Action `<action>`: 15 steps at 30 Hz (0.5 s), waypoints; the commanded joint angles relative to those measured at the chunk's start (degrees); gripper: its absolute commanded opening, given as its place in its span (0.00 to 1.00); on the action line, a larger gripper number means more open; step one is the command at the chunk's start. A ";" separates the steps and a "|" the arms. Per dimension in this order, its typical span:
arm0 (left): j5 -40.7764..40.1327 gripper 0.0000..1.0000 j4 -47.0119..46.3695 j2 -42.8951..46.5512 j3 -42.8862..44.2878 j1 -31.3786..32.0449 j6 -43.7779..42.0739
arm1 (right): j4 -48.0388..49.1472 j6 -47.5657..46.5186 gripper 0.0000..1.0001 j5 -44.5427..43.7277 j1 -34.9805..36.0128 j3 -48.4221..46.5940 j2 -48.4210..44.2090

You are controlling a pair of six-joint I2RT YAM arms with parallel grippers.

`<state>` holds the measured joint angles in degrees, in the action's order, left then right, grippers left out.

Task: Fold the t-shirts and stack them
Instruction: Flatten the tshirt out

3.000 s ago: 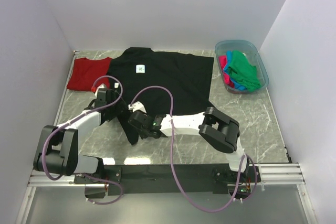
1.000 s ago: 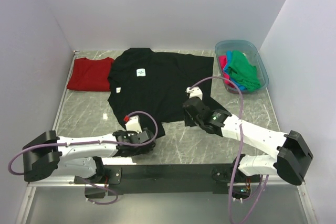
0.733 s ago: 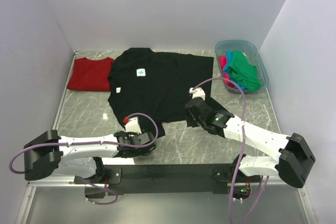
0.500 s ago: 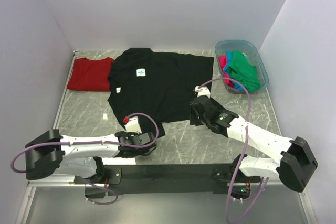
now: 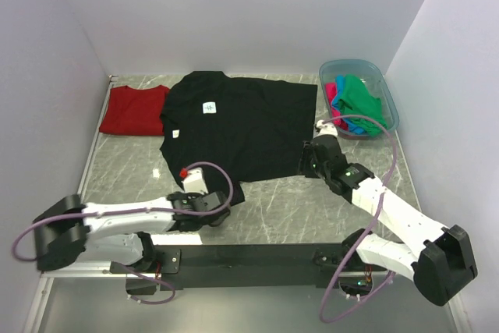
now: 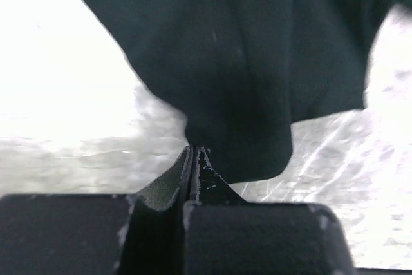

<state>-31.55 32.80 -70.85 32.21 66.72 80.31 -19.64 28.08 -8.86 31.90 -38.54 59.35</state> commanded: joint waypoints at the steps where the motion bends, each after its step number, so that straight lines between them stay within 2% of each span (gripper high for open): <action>1: -5.70 0.01 7.10 8.43 2.33 -2.46 -1.12 | 1.01 -0.13 0.46 -1.15 -3.50 0.23 -0.38; 5: -6.42 0.00 7.90 19.92 2.07 -8.08 -6.03 | 1.71 -0.39 0.46 -1.51 -7.90 0.40 1.90; 12: -8.61 0.01 12.90 32.34 3.73 -20.29 -12.98 | 2.32 -0.74 0.46 -3.87 -12.03 0.05 6.21; 15: -10.98 0.01 14.22 36.13 5.06 -21.27 -13.86 | 2.15 -0.83 0.46 -4.23 -13.96 -0.56 7.79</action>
<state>-38.70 44.27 -37.45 34.02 46.50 69.87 -18.96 27.64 -11.05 19.66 -38.30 66.28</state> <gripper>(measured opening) 0.012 0.456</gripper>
